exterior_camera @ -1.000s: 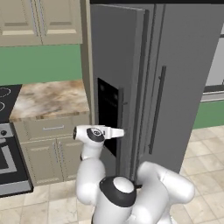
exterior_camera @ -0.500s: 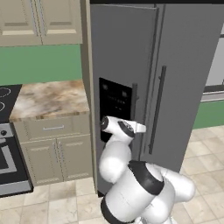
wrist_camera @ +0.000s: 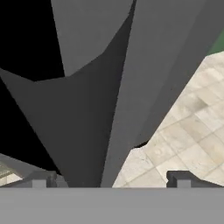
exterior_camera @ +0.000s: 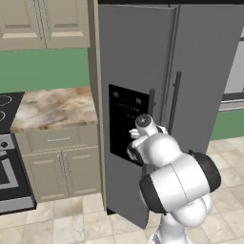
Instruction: Store the kebab skewer in the freezer for long-term storage. Close the freezer door after placing the cooked food.
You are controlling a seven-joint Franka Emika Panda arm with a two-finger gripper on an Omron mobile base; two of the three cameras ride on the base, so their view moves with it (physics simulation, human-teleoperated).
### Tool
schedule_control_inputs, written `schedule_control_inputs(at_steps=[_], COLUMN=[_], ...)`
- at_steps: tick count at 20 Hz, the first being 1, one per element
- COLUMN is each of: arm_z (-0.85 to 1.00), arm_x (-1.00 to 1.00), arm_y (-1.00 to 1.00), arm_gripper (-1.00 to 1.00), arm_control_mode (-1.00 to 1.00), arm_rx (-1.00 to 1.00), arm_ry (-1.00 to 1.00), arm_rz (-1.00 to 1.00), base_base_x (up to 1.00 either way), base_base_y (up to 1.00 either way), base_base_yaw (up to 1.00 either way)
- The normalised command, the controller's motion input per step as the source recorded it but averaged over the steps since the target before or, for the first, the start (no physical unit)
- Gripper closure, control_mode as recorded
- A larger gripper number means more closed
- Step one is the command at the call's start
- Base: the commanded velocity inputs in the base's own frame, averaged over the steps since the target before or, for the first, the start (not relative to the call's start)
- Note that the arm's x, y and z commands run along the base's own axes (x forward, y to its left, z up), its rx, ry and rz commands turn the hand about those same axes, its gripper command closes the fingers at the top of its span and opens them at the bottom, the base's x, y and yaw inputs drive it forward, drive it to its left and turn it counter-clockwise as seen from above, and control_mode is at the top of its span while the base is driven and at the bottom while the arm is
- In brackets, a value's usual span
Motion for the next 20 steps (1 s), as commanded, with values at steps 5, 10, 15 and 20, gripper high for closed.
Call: schedule_control_inputs(at_steps=[5, 10, 15, 20], arm_z=[0.35, 0.22, 0.01, 0.03], arm_x=[0.35, 0.27, 0.30, 0.43], arm_y=[-0.28, -0.17, -0.01, 0.01], arm_gripper=[-1.00, -1.00, -1.00, -1.00], arm_control_mode=[-1.00, -1.00, -1.00, -1.00], arm_rx=[0.30, 0.13, 0.00, -0.07], arm_ry=[0.00, -0.01, -0.02, -0.02], arm_rz=[0.22, 0.15, 0.06, 0.00], base_base_x=[0.00, 0.00, 0.00, 0.00], base_base_y=[0.00, 0.00, 0.00, 0.00], base_base_yaw=[0.00, 0.00, 0.00, 0.00])
